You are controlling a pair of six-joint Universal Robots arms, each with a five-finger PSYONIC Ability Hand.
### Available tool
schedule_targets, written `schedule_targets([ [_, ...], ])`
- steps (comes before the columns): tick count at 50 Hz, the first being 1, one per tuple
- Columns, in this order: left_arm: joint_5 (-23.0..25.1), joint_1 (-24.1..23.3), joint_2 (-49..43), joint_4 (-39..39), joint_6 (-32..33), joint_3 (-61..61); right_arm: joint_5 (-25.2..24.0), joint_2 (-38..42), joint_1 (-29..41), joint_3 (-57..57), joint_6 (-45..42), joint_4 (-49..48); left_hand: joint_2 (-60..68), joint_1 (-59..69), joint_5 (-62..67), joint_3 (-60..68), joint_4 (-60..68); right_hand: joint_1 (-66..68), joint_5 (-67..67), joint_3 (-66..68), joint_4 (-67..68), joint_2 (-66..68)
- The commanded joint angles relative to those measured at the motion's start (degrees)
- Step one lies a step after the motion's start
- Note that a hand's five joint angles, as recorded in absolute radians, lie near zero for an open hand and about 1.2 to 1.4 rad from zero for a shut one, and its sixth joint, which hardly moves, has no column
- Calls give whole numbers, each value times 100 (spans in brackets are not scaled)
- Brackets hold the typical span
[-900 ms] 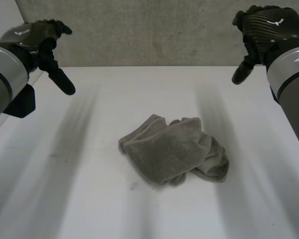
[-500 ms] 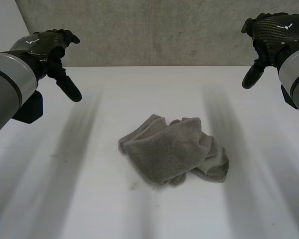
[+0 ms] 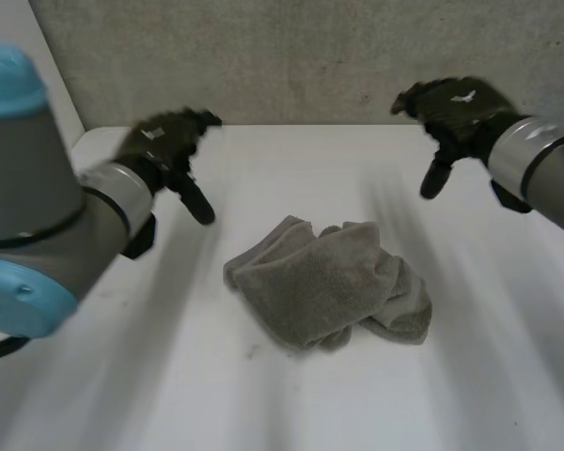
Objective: Fold the towel.
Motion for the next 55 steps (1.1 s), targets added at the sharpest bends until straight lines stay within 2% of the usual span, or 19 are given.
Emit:
schedule_targets([
  [1,503,-18,-941,120,11,-33,-714,1516,65,-1522,-82,1187,319,268,118,322,323,-350,-349,-413,-492,-415],
  [12,565,-27,-2048,260,520,73,-838,3057,179,-2756,-117,2121,655,605,454,659,660,314,316,251,172,250],
  [14,565,-53,-2232,392,730,143,-838,3311,276,-2861,-126,2183,2277,2226,2076,2280,2281,1334,1336,1271,1192,1270],
  [15,565,-53,-2233,392,731,143,-838,3312,276,-2861,-126,2183,2287,2236,2086,2290,2291,1340,1342,1277,1199,1276],
  [17,556,-106,-2312,506,863,274,-847,3373,285,-2914,-134,2201,4762,4711,4561,4765,4766,3715,3716,3652,3573,3651],
  [18,556,-106,-2312,507,863,275,-847,3374,285,-2914,-134,2201,4777,4726,4575,4780,4781,3729,3730,3666,3587,3664],
  [19,547,-115,-2303,559,872,388,-838,3356,293,-3001,-134,2174,6242,6191,6041,6245,6246,5311,5312,5248,5169,5247],
  [20,547,-115,-2303,559,872,389,-847,3304,294,-3159,-126,2131,6257,6206,6056,6260,6261,6637,6638,6573,6495,6572],
  [21,539,-115,-2277,612,863,555,-847,3303,294,-3160,-126,2130,7004,6953,6803,7007,7008,6650,6651,6587,6508,6585],
  [26,424,-185,-1899,691,819,1383,-768,3004,320,-4338,112,1849,7012,6961,6810,7015,7016,6650,6651,6587,6508,6585],
  [28,319,-185,-1670,788,766,1690,-558,2672,329,-5003,723,1168,7012,6961,6810,7015,7016,6650,6651,6587,6508,6585],
  [30,-118,-194,-1242,1303,522,2145,-374,2436,294,-5102,1101,728,7012,6961,6810,7015,7016,6650,6651,6587,6508,6585],
  [31,-121,-194,-1240,1306,520,2147,-373,2433,294,-5102,1105,724,7012,6961,6810,7015,7016,6650,6651,6587,6508,6585],
  [33,-680,-185,-837,2111,127,2270,161,1935,276,-4963,1674,-46,7012,6961,6810,7015,7016,6650,6651,6587,6508,6585],
  [36,-921,-185,-695,2519,46,2253,461,1574,311,-4481,1808,-365,7012,6961,6810,7015,7016,6650,6651,6587,6508,6585],
  [39,-1184,-194,-545,3020,-7,2130,454,1431,320,-4136,1711,-419,7012,6961,6810,7015,7016,6650,6651,6587,6508,6585],
  [48,-1140,-185,-466,2731,265,60,-126,930,337,-1398,-306,2,7012,6961,6810,7015,7016,6650,6651,6587,6508,6585],
  [52,-1140,-185,-545,2704,476,-1180,-83,1070,381,-97,-1572,642,7012,6961,6810,7015,7016,6650,6651,6587,6508,6585],
  [55,-1140,-176,-563,2686,555,-1527,-74,1185,425,250,-1919,935,7012,6961,6810,7015,7016,6650,6651,6587,6508,6585],
])
